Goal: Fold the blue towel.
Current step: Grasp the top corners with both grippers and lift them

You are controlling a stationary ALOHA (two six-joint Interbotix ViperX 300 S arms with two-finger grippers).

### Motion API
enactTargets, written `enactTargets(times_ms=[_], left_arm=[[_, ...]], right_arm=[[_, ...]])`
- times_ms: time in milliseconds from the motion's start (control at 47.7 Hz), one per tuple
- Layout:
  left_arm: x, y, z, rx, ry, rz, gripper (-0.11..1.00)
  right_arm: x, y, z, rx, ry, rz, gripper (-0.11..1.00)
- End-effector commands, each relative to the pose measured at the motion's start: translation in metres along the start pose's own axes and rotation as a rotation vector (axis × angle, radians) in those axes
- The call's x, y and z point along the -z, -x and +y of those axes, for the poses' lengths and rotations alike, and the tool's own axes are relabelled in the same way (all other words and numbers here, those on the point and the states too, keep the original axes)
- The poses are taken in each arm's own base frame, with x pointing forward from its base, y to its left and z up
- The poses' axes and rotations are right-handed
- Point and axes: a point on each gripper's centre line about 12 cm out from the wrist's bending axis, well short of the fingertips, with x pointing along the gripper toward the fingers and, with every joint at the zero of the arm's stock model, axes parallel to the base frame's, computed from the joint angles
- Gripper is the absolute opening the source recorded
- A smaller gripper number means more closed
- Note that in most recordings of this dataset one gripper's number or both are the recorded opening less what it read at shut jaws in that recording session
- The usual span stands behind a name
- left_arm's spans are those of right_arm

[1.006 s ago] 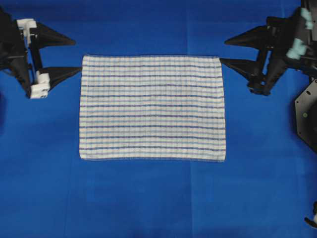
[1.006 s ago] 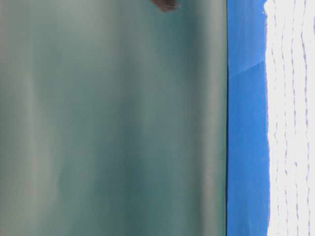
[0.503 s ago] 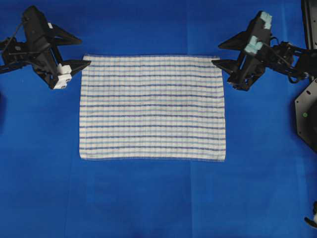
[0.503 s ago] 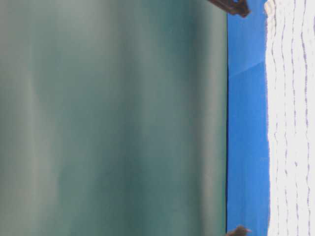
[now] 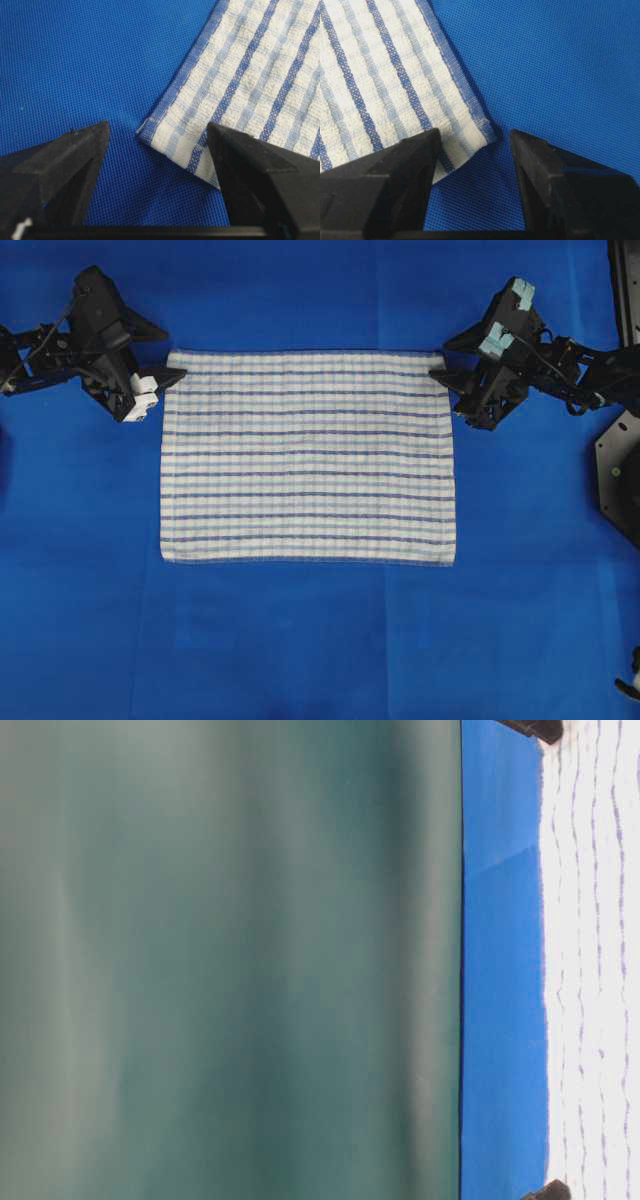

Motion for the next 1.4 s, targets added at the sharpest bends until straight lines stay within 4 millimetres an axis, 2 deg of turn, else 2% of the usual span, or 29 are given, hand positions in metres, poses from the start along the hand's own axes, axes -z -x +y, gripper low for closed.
enactTargets(times_ms=[0, 84, 210, 272, 356, 587, 733, 964, 1174, 1383], left_arm=[[-0.005, 0.0, -0.002, 0.005, -0.001, -0.018, 0.67], [-0.005, -0.001, -0.006, 0.018, -0.011, -0.018, 0.48], [-0.004, 0.0, -0.011, 0.031, -0.021, -0.016, 0.13], [-0.003, 0.0, -0.013, 0.037, -0.026, -0.013, 0.04], [-0.004, 0.0, -0.015, 0.041, -0.029, -0.014, 0.04], [-0.008, 0.0, -0.015, 0.043, -0.041, -0.027, 0.04], [-0.019, 0.009, -0.017, 0.049, -0.045, -0.047, 0.04], [-0.035, 0.023, -0.029, 0.086, -0.065, -0.096, 0.04], [-0.046, 0.04, -0.044, 0.136, -0.082, -0.133, 0.04], [-0.056, 0.069, -0.063, 0.213, -0.117, -0.191, 0.04]], right_arm=[[-0.006, -0.001, 0.0, 0.001, -0.001, -0.024, 0.59], [-0.005, -0.001, 0.0, 0.001, -0.001, -0.023, 0.46], [-0.004, -0.001, 0.001, -0.003, 0.003, -0.021, 0.25], [-0.005, -0.001, 0.003, -0.009, 0.008, -0.022, 0.15], [-0.005, -0.001, 0.005, -0.013, 0.01, -0.023, 0.07], [-0.006, 0.0, 0.008, -0.024, 0.018, -0.027, 0.07], [-0.013, 0.006, 0.01, -0.03, 0.012, -0.054, 0.07], [-0.031, 0.024, 0.015, -0.057, 0.012, -0.111, 0.07], [-0.031, 0.044, 0.027, -0.109, 0.035, -0.086, 0.07], [-0.028, 0.077, 0.045, -0.2, 0.05, -0.126, 0.07]])
